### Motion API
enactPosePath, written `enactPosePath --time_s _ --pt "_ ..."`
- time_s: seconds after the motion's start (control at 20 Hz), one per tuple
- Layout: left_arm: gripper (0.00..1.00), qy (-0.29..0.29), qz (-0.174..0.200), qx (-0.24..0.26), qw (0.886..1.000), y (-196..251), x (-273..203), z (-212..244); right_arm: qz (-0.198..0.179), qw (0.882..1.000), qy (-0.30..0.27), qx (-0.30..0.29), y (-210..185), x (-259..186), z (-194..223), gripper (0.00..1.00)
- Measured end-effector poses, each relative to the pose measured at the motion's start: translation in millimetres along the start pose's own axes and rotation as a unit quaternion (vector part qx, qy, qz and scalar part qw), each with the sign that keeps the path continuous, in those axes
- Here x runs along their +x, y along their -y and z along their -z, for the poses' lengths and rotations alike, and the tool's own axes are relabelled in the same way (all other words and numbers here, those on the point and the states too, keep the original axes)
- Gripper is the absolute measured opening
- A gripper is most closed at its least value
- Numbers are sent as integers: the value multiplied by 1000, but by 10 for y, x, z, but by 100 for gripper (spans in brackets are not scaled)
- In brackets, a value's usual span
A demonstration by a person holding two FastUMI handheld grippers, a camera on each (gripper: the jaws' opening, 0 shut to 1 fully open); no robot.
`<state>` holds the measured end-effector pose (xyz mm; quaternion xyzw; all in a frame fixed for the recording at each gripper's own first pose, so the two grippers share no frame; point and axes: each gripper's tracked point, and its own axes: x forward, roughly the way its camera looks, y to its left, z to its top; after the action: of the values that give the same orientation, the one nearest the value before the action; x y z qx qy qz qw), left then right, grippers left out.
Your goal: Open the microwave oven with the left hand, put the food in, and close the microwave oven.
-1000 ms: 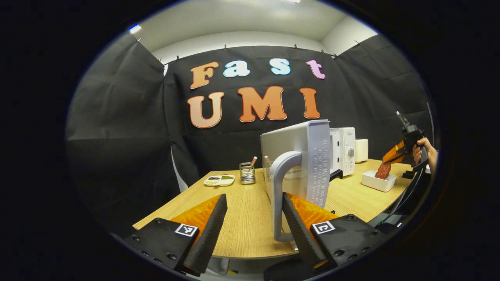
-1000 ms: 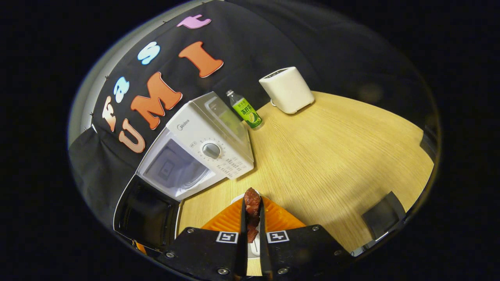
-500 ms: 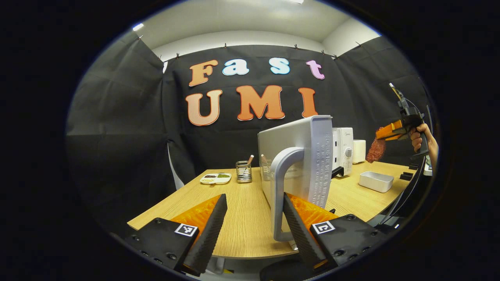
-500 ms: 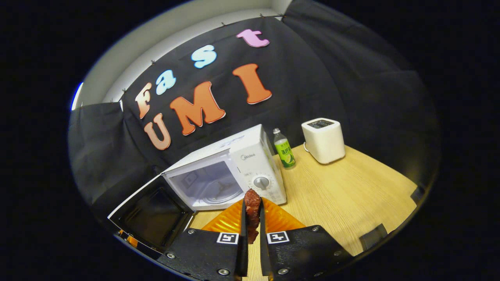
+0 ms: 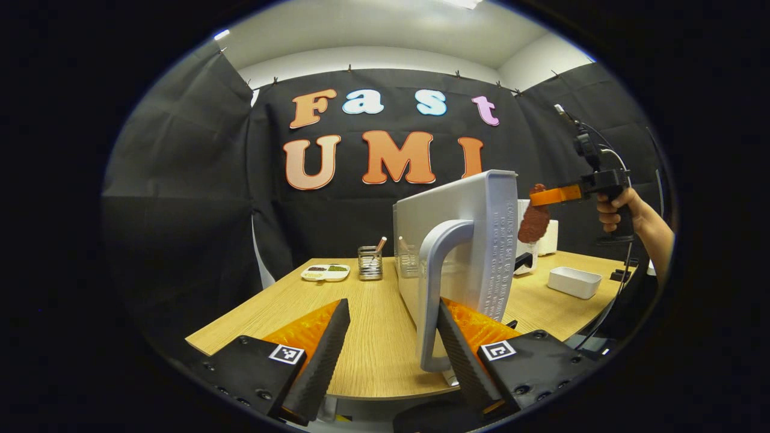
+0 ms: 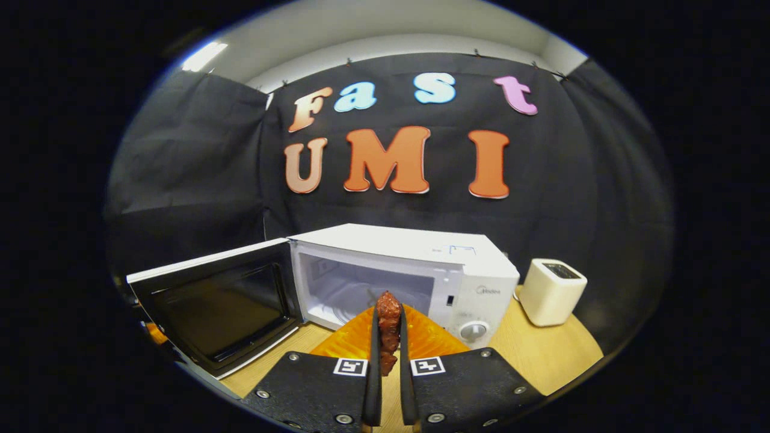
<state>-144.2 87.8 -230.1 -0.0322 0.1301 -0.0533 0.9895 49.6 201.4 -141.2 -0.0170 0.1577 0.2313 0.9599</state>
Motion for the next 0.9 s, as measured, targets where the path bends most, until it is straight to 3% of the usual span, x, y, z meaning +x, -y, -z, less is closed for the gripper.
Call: enactPosePath --time_s 0.3,0.75,0.8,0.9 --pt "83 3 10 -8 1000 -19 18 26 -13 991 24 -128 -260 426 -115 12" --pt "83 3 22 -16 1000 -10 53 53 -7 962 19 -271 -317 964 239 12" --pt "91 2 23 -16 1000 3 59 61 -13 959 20 -282 -360 1010 279 12" --pt "91 2 25 -19 1000 -1 74 74 -21 954 24 -300 -407 1115 361 12"
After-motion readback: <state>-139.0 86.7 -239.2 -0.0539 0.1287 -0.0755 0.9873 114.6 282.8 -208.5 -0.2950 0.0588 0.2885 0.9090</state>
